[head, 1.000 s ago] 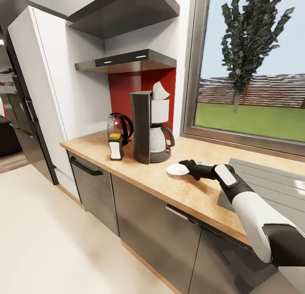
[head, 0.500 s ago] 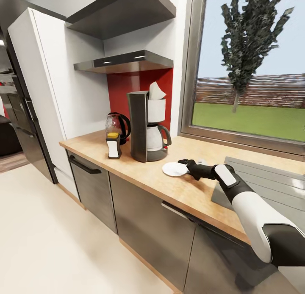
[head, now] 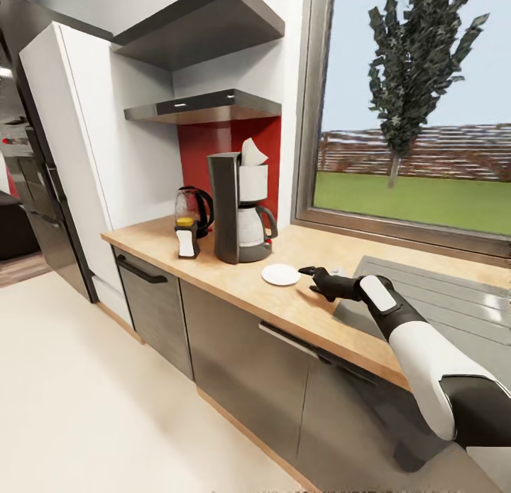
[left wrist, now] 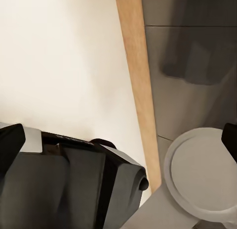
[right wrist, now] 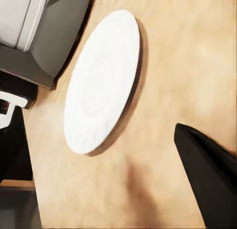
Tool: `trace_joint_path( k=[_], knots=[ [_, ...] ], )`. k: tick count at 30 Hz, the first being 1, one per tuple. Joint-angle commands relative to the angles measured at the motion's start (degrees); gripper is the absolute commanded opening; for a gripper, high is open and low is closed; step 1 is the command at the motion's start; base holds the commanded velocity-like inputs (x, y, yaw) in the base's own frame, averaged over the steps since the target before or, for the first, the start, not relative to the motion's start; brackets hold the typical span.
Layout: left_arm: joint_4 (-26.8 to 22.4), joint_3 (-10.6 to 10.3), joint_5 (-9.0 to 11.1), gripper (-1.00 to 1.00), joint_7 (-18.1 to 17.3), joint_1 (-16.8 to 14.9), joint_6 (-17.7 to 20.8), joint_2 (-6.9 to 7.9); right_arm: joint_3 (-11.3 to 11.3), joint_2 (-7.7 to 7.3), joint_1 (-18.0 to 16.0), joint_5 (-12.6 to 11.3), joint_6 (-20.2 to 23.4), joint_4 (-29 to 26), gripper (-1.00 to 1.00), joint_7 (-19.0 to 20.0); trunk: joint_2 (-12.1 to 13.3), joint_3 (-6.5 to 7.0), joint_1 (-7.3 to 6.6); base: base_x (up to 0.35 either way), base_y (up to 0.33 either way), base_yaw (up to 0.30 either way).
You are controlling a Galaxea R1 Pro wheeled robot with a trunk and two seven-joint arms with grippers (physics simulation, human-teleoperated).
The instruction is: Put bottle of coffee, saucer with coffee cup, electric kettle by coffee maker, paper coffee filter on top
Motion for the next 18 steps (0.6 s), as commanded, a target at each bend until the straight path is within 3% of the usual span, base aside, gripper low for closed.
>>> trace_joint_path(
  k=[1,6,13,18],
  knots=[
    [-0.02,-0.2,0.33,1.0,-0.17,-0.02,0.6,0.02,0.27,-0.07,-0.02,0.64,0.11,0.02,1.0,0.29,-0.03,-0.07,-0.02,-0.119,-0.045,0.0],
    [-0.02,-0.2,0.33,1.0,-0.17,-0.02,0.6,0.02,0.27,-0.08,-0.02,0.56,0.11,-0.04,1.0,0.46,-0.03,-0.07,-0.02,-0.06,-0.02,0.0],
    [-0.02,-0.2,0.33,1.0,-0.23,-0.02,0.6,0.02,0.53,0.03,-0.02,0.31,0.19,-1.39,1.0,1.16,-0.03,-0.07,-0.02,-0.189,-0.003,0.0],
    [-0.08,-0.2,0.33,1.0,-0.19,-0.02,0.6,0.0,1.56,1.15,-0.02,0.55,0.26,-5.46,1.0,5.22,-0.03,-0.07,-0.02,-0.056,0.0,0.0]
  ],
)
